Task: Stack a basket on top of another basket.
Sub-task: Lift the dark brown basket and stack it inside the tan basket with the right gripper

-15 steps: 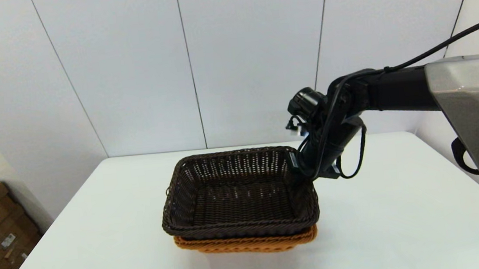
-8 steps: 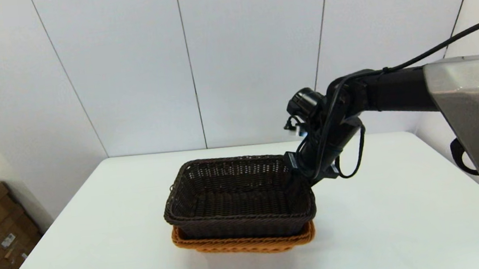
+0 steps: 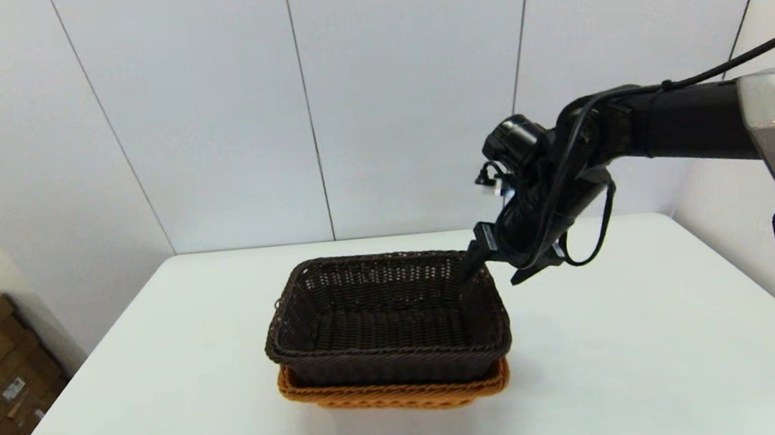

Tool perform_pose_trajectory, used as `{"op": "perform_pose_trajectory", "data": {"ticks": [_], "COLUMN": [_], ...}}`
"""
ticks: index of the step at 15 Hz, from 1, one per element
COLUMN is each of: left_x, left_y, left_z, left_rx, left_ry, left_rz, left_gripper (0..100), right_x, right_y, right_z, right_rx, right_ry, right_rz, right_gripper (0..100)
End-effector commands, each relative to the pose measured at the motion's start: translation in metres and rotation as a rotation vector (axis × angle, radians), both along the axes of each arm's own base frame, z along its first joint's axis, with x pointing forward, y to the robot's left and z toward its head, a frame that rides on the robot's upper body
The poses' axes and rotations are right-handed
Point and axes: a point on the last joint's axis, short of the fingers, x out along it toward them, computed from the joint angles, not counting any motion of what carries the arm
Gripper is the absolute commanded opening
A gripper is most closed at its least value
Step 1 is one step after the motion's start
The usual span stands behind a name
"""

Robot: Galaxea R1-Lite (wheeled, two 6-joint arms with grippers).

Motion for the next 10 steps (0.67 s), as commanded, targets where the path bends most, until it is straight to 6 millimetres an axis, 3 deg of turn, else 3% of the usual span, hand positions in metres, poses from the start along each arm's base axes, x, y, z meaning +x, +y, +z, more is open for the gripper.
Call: {"op": "perform_pose_trajectory", "data": {"ticks": [1,4,10], "left_x": [0.000,0.000,0.000], "left_y": [0.000,0.000,0.000], "left_z": [0.000,0.000,0.000], "left_rx": [0.000,-0.001,0.000], "left_ry": [0.000,0.000,0.000], "left_rz": [0.001,0.001,0.001], "left_gripper": [100,100,100], "right_x": [-0.006,-0.011,-0.035], "right_y": [-0.011,-0.023,-0.055], "right_z": [0.021,0.039,0.095], "right_rx": [0.014,-0.079,-0.207], "right_ry": [-0.046,-0.139,-0.356], "right_rz": [-0.011,-0.056,-0.219], "right_gripper": [100,100,100]}}
